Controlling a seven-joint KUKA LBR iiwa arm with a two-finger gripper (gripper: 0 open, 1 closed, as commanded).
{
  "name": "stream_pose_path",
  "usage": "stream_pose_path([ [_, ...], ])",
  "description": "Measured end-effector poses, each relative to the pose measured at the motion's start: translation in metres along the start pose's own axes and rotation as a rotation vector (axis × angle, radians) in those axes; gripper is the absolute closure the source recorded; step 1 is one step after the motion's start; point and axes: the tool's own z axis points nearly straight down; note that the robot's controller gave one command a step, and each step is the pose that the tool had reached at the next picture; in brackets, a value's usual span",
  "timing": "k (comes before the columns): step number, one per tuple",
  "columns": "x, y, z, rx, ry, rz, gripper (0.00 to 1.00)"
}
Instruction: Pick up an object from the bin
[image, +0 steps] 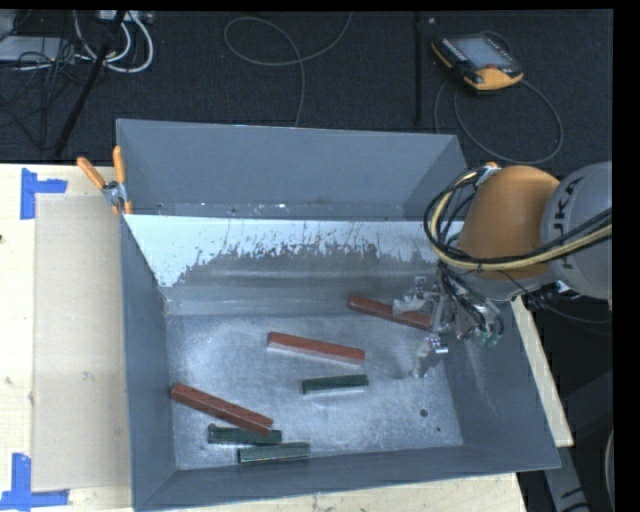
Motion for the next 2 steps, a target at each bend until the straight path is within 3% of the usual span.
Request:
stream_pose_path([
  [1,-0.010,-0.004,0.023,-0.007,0.001,0.083,0.00],
  [2,-0.022,0.097,0.028,0.000,-0.007,-0.098,1.00],
])
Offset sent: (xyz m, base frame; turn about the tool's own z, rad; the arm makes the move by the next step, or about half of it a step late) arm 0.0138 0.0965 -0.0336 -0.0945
